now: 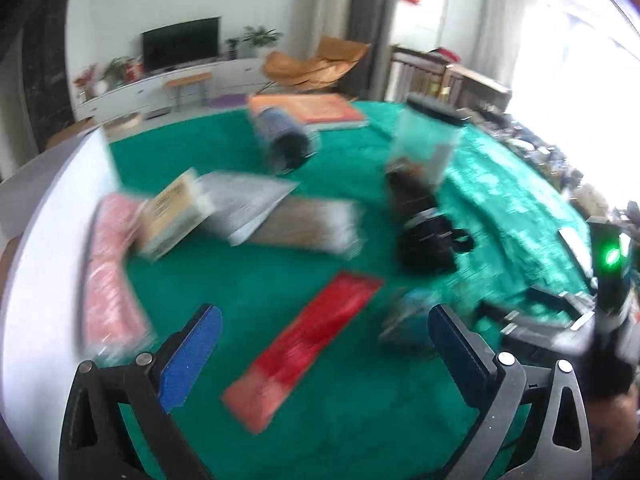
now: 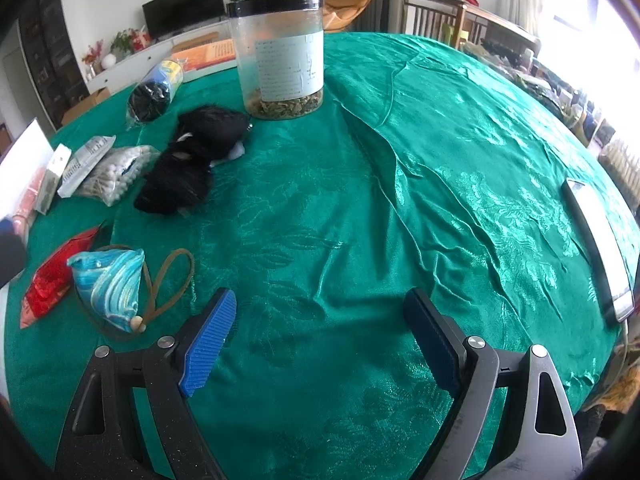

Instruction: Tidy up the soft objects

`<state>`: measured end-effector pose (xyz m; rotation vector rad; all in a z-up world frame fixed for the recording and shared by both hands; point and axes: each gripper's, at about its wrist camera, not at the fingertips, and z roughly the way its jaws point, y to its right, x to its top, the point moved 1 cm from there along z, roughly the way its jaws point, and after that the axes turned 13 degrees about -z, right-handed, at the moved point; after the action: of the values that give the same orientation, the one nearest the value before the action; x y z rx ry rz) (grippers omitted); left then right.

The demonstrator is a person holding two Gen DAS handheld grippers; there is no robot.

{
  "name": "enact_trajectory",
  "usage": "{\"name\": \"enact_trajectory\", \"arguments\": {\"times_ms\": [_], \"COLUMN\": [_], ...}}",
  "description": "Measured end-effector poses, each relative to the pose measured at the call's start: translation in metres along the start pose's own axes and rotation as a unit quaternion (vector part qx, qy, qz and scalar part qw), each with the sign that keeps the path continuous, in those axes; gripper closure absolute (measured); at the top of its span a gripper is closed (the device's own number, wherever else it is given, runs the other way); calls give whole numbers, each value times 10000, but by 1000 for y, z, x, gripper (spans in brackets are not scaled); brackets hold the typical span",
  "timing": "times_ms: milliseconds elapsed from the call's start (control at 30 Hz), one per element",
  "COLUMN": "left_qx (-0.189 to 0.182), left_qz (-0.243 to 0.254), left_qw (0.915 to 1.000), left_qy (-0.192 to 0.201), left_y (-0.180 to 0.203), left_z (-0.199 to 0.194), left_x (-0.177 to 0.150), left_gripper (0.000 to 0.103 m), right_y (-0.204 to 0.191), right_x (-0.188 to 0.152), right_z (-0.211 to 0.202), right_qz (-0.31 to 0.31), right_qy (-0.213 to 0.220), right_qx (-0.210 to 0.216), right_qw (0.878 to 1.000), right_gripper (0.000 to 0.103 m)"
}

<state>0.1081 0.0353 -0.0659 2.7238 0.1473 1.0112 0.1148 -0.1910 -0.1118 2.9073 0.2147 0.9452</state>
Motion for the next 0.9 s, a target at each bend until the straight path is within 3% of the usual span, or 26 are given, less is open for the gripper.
{"name": "enact_trajectory", "arguments": {"times_ms": [133,300,900], "left_qx": [143,361,438], "left_qz": [35,396,385], "left_qw": [9996,9976,9968], "left_qy": [-250,-450,-541], "left_y": [-22,-13,-15], "left_z": [6,21,30], "left_x": [-25,-46,-45], "left_gripper": [1,1,0], "right_y": [2,1,-2], "right_x": [-1,0,-1], "right_z": [-1,-1,0], "right_qz": [87,54,-22], "right_qy": [35,21,6], "right_qx": [77,42,-37], "right_qw": [9999,10000,10000], "right_gripper": [15,15,14]}}
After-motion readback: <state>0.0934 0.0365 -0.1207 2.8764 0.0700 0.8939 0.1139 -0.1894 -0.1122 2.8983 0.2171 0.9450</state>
